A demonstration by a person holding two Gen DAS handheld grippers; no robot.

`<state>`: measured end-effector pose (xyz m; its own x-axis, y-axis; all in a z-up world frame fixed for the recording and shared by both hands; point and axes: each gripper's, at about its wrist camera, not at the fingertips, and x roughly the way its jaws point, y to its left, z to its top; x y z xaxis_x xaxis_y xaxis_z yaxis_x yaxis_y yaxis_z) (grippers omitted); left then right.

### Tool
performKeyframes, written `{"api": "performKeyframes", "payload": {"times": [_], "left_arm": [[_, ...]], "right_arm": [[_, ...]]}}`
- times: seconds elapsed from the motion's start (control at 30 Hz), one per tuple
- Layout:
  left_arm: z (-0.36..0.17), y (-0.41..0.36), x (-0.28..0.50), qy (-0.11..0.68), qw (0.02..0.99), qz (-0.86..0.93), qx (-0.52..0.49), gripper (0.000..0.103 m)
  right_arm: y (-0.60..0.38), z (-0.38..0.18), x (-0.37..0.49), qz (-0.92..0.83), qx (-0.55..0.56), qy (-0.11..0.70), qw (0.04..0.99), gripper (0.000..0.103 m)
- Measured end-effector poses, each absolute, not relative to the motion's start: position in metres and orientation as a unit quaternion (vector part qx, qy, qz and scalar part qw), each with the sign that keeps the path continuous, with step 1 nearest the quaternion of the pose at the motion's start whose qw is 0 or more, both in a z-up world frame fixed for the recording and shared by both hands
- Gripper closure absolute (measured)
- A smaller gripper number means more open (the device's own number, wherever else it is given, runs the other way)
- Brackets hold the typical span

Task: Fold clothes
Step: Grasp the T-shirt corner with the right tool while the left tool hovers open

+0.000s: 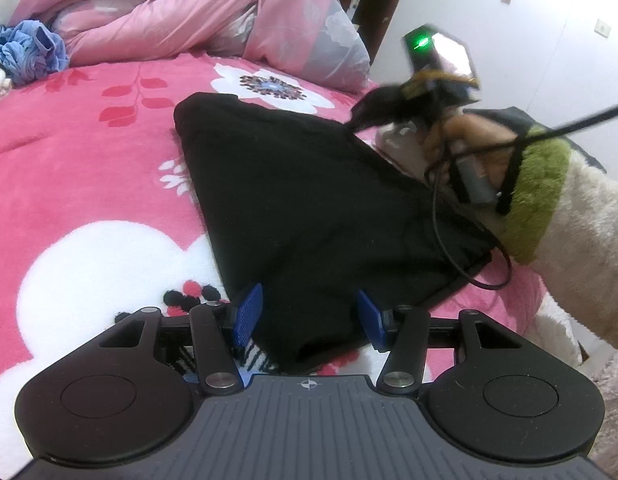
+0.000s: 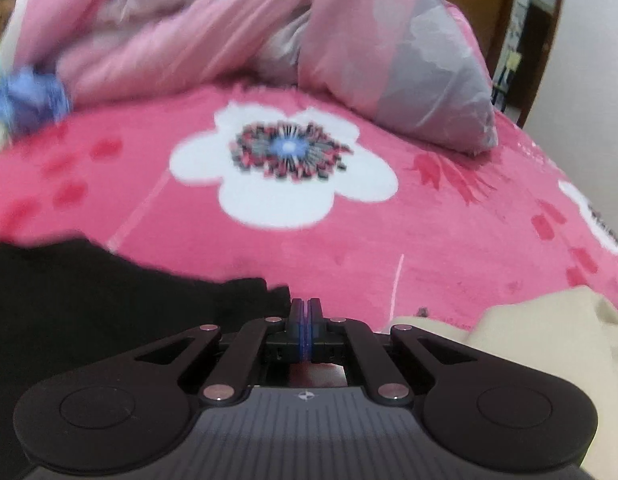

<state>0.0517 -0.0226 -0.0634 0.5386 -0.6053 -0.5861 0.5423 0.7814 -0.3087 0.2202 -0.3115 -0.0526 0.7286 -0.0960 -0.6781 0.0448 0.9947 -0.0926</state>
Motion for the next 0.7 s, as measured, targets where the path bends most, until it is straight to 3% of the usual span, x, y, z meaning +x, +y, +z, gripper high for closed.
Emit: {"api": "performKeyframes", "payload": {"times": [0.13,0.27,0.47,0.6,0.7], "left_arm": [[-0.064,-0.022,0.051,0.352,0.875,-0.328,-0.044,0.050],[-0.063,-0.022,0.051,0.352,0.875,-0.328,-0.046,0.050],[-0.064,-0.021,0.050,0.350,0.875,-0.331,-0.046,0.050],[-0.064,-0.020,0.051,0.351,0.874,-0.334,-0.048,0.050],[-0.063,-0.021,0.051,0.351,0.874,-0.333,-0.050,0.050]], "right_arm": [[-0.308,-0.021,0.204,0.003,-0.015,0.331,0.943,0.103],[-0.284,-0.030,0.210,0.099,-0.029,0.376,0.921,0.103],[-0.310,-0.055,0.233,-0.026,-0.051,0.405,0.913,0.103],[-0.303,-0.027,0.214,0.048,-0.025,0.374,0.926,0.103],[-0.283,-0.036,0.213,0.125,-0.034,0.404,0.906,0.103]]}}
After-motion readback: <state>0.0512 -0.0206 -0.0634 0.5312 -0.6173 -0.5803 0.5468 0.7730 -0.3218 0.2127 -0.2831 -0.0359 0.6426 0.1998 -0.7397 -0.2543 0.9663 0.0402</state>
